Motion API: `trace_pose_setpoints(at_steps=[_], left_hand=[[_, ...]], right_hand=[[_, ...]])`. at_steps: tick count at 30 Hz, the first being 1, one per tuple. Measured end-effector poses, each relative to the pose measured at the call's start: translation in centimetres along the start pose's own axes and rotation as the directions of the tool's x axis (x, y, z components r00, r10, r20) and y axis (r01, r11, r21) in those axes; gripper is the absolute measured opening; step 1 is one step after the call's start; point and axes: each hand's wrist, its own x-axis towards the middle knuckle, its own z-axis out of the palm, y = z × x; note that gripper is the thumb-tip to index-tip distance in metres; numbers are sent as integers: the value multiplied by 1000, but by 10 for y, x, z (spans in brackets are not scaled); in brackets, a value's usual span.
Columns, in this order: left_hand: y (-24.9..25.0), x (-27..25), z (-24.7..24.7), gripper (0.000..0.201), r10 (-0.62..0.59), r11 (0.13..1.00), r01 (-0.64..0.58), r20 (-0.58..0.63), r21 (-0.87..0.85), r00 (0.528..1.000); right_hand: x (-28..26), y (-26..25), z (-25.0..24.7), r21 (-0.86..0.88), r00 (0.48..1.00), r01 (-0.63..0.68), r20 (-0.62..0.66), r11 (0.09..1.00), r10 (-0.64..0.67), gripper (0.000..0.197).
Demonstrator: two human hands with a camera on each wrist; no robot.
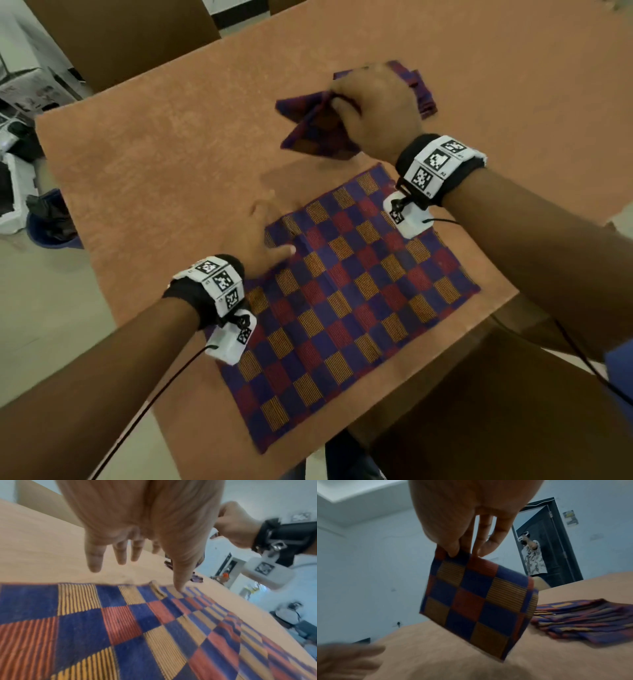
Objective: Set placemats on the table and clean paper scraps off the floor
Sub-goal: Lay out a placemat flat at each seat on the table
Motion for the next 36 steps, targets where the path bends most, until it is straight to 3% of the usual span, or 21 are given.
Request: trace_pose_setpoints(at_steps=[3, 5, 9, 13, 16, 18, 21, 23, 25, 28, 32, 34, 36], left_hand=[[4, -25, -24, 82, 55, 996, -74, -321, -47, 946], [2, -50, -36, 74, 102, 992, -123, -401, -28, 910], [-12, -106, -39, 46, 46, 991, -102, -472, -92, 880], [-50, -172, -46, 27, -117, 966, -31, -540, -256, 834], [-77, -218, -52, 21, -282, 910, 41, -543, -412, 791], [-95, -249, -55, 12, -372, 881, 84, -573, -465, 730], [-125, -287, -58, 8, -480, 823, 111, -576, -558, 662], [-148, -311, -63, 10, -566, 742, 98, -542, -663, 621], [-173, -332, -68, 14, -643, 604, 26, -468, -796, 607], [-205, -366, -78, 24, -722, 383, -74, -348, -921, 598], [-258, -413, -95, 33, -709, 243, -95, -244, -965, 662], [-290, -435, -104, 35, -693, 198, -91, -205, -976, 691], [-321, -455, -111, 31, -704, 223, -44, -192, -974, 684]], right_hand=[[-13, -37, -7, 160, 986, 127, 87, 979, -142, 28], [-22, -68, -9, 257, 968, 186, 115, 948, -222, 27], [-36, -135, -9, 432, 946, 212, 135, 877, -295, 24], [-51, -209, 0, 581, 910, 213, 175, 786, -376, 22], [-69, -261, 11, 672, 942, 120, 156, 730, -299, 18], [-85, -303, 18, 719, 965, 46, 146, 693, -217, 26], [-115, -364, 28, 780, 950, -41, 223, 625, -217, 22], [-137, -406, 40, 802, 896, -96, 327, 589, -300, 20], [-157, -445, 51, 816, 844, -118, 383, 566, -376, 25], [-176, -496, 72, 832, 805, -159, 421, 531, -418, 46], [-193, -562, 99, 818, 786, -169, 448, 549, -425, 58], [-197, -596, 114, 815, 779, -188, 464, 548, -421, 49], [-197, -627, 129, 805, 777, -168, 463, 569, -426, 33]])
